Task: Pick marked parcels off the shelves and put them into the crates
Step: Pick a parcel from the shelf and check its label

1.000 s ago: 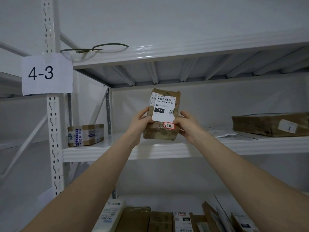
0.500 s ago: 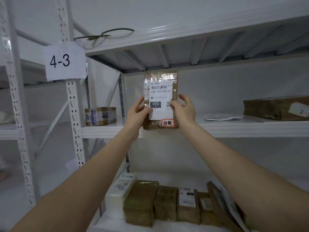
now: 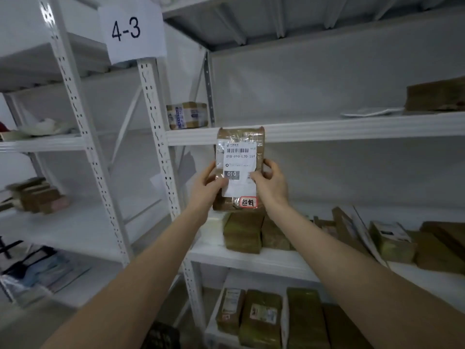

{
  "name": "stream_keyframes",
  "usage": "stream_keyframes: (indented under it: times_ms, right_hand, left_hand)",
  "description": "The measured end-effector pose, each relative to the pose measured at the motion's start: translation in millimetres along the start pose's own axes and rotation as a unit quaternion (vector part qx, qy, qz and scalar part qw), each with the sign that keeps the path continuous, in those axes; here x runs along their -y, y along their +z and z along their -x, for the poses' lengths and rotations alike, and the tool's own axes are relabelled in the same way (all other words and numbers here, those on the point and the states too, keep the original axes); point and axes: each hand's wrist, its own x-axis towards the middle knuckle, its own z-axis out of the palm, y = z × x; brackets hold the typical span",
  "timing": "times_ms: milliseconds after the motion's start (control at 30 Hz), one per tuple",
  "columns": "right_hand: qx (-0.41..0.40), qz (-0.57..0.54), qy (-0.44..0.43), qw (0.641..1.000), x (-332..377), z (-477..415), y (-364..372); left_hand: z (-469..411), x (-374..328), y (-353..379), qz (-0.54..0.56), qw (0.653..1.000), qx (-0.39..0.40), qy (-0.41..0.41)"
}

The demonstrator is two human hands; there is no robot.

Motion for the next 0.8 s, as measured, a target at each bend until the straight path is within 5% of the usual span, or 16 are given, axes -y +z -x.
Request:
stream_keyframes:
  times_ms: [433,800]
  right_hand:
    - [0.121,0.026,0.212,0.969,-132.0,126.9,95.8]
    - [0.316,0.097,0.274,0.903,-232.0,174.5,158.0]
  left_hand:
    - [96.1,142.0,-120.1,-0.006,0.977,-0.062,-0.202]
    - [163.5,248.6,-163.4,-0.012,0.927,-0.213,-0.310]
